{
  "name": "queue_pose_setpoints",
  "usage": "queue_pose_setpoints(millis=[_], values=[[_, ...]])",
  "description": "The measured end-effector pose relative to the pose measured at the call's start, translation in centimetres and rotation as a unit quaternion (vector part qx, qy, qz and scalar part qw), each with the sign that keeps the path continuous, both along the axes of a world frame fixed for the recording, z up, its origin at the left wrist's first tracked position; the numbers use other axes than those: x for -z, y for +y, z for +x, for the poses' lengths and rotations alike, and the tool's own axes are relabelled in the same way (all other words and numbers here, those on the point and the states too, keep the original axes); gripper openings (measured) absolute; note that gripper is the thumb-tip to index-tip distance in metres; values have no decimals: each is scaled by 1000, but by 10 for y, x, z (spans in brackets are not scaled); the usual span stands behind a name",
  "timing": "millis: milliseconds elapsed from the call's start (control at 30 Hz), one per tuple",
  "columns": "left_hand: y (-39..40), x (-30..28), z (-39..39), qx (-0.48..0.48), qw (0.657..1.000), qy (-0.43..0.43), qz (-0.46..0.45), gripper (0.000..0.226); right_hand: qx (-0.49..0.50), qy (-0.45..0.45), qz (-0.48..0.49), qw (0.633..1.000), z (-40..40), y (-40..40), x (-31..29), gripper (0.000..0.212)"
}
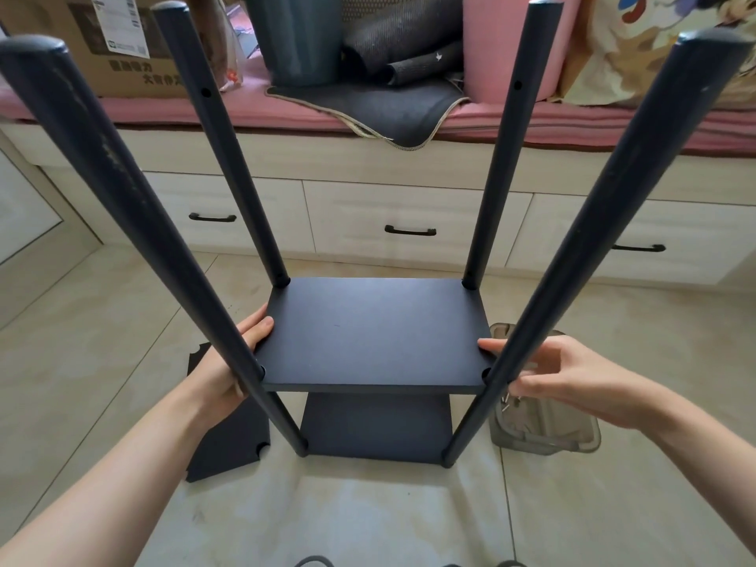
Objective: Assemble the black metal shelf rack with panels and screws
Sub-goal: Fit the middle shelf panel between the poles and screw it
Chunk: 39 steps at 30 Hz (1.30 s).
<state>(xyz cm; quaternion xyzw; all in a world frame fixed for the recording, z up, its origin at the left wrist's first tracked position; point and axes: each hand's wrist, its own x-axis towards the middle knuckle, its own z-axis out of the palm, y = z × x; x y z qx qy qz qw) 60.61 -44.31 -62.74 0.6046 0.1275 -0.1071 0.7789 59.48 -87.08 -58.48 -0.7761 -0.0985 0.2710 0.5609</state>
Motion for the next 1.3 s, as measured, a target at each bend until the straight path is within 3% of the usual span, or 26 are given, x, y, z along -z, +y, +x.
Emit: queue_pose_setpoints(millis=[167, 333, 500, 600, 767, 1000, 1067, 1133, 1233, 1300], values=[[3, -1, 2, -1, 1000, 24, 5, 33, 28, -23, -7, 999, 5, 0, 7, 41], [9, -2, 4, 57, 997, 40, 44, 49, 22, -8, -8, 1000, 6, -2, 13, 37], [8, 0, 4, 37, 998, 42, 28, 54, 7, 1, -20, 1000, 7, -1, 13, 35], [1, 3, 5, -14, 998, 45, 30, 60, 21, 1, -15, 1000, 5, 2, 16, 40], [0, -6, 24, -78, 992, 93, 13, 38, 44, 0, 20, 999, 0, 13, 22, 40], [-14, 11, -9, -296, 941, 136, 95, 20, 68, 34, 52, 996, -2, 21, 19, 45], [-30, 18, -39, -343, 921, 175, 57, 13, 72, 40, 59, 995, -3, 21, 20, 49], [-55, 18, -63, -327, 926, 188, 8, 9, 75, 45, 68, 994, -3, 21, 19, 49], [-94, 6, -70, -206, 958, 149, -129, 10, 69, 52, 78, 993, -4, 21, 16, 48], [-114, -6, -60, -129, 961, 127, -210, 9, 60, 57, 81, 993, -4, 21, 14, 47]])
